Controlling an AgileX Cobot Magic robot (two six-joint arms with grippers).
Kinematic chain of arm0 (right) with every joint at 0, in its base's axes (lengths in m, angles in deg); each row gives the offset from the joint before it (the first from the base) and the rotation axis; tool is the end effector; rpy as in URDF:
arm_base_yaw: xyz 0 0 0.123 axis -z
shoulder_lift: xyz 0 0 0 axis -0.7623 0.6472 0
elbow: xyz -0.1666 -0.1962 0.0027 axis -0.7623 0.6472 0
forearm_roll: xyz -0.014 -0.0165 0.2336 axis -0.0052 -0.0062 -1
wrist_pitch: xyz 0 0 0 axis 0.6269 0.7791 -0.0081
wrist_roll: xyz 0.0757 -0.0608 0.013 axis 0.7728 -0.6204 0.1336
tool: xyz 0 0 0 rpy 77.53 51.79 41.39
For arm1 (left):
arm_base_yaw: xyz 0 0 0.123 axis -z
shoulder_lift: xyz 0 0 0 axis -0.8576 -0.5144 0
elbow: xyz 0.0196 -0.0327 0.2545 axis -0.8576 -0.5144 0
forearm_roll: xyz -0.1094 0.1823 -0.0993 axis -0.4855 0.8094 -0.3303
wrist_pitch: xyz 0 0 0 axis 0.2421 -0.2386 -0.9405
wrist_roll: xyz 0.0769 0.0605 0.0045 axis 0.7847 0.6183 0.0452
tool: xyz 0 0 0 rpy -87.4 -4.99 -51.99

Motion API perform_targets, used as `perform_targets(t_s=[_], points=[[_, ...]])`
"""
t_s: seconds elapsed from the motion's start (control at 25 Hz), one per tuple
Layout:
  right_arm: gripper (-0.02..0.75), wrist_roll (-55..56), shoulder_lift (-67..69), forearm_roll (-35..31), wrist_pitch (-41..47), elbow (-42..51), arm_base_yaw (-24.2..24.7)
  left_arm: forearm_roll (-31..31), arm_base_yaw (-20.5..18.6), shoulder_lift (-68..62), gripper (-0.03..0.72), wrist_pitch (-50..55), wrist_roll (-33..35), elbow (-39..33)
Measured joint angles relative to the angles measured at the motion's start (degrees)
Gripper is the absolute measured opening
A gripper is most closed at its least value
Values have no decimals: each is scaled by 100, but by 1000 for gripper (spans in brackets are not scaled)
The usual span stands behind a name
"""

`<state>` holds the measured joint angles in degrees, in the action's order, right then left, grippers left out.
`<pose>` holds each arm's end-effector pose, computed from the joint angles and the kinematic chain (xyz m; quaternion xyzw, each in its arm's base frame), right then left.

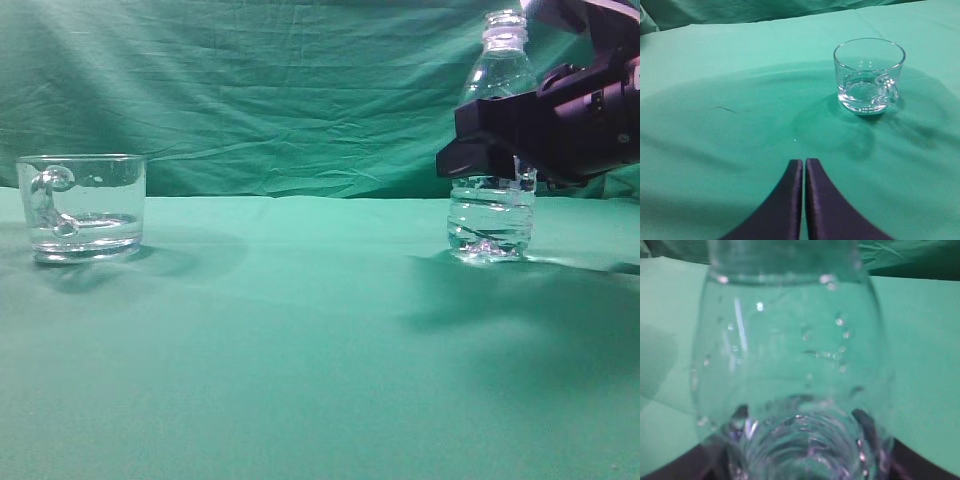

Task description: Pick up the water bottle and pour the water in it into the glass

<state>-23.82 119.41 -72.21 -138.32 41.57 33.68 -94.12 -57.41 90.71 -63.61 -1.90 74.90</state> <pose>0.2981 0.1091 0.1049 -0.1464 0.7855 0.2001 0.5671 0.0698 -0.0074 0.1755 0.0582 0.7925 -0.0071 0.6071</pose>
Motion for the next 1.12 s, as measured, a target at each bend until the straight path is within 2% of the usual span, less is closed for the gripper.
perform_targets(t_s=[0.12,0.24,0.32,0.36,0.68,0.72,0.8,0.84,0.92,1.04,1.08,1.12], points=[[548,0,0,0,-142,-10,0,0,0,0,0,0,0,0],[653,0,0,0,-181,-10,0,0,0,0,0,0,0,0],[639,13,-98,0,-130,-10,0,0,0,0,0,0,0,0],[679,13,-225,0,-81,-10,0,0,0,0,0,0,0,0],[665,37,-2218,78,1023,-10,0,0,0,0,0,0,0,0],[612,47,-2519,124,1207,-10,0,0,0,0,0,0,0,0],[610,75,-3072,222,1566,-10,-13,0,0,0,0,0,0,0],[540,130,-3375,247,1791,-10,-40,0,0,0,0,0,0,0],[458,229,-3910,283,2309,0,-67,0,0,0,0,0,0,0],[271,326,-4698,294,3180,0,-91,0,0,0,0,0,0,0],[271,326,-4698,294,3180,0,-91,0,0,0,0,0,0,0],[183,367,-5000,294,3486,8,-90,0,0,0,0,0,0,0]])
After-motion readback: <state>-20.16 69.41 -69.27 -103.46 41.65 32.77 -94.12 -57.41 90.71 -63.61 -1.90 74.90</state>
